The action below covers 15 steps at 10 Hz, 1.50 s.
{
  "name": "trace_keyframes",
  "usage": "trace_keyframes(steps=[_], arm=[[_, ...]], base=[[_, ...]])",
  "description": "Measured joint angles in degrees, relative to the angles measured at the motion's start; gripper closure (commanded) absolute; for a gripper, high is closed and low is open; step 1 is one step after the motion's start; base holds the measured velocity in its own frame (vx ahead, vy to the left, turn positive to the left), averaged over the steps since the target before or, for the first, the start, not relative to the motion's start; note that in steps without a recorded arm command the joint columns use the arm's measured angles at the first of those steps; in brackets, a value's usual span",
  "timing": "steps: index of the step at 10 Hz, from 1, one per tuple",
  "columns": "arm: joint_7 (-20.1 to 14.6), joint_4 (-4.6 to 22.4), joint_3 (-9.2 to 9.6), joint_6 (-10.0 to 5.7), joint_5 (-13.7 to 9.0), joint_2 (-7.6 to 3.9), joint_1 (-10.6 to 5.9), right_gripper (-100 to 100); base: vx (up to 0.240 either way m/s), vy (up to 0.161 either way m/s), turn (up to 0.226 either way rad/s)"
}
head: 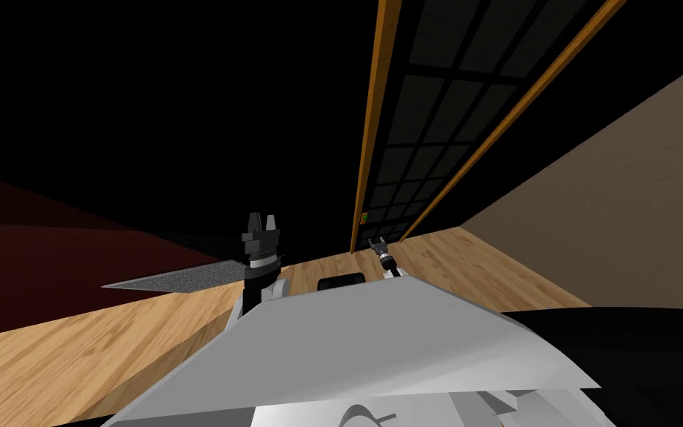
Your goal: Pull the door open
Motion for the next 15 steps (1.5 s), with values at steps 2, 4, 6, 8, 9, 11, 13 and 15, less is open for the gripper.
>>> trace_keyframes(steps=[2,4,6,8,9,11,13,15], arm=[[1.2,0.4,-1.93,0.61,-0.9,0.56,-0.33,-100],[2.6,1.5,-3.88,0.8,-1.8,1.38,-1.55,-100],[3.3,0.5,-4.62,1.49,-2.2,2.49,-1.97,-100],[4.3,2.6,-5.39,0.63,-2.7,3.52,-4.61,-100],[4.3,1.3,-5.18,0.96,-2.6,4.05,-4.66,-100],[4.4,0.7,-5.03,1.09,-2.6,4.9,-5.07,-100],[4.4,0.6,-4.84,1.18,-2.5,5.1,-4.94,100],[4.4,0.8,-4.83,1.16,-2.5,5.13,-4.97,100]], base=[[0.16,-0.087,0.245],[0.15,-0.133,0.116],[0.174,-0.123,0.137],[0.166,-0.092,0.093],[0.155,-0.056,0.057],[0.056,-0.019,-0.008],[-0.013,0.014,0.031],[-0.003,0.005,-0.012]])
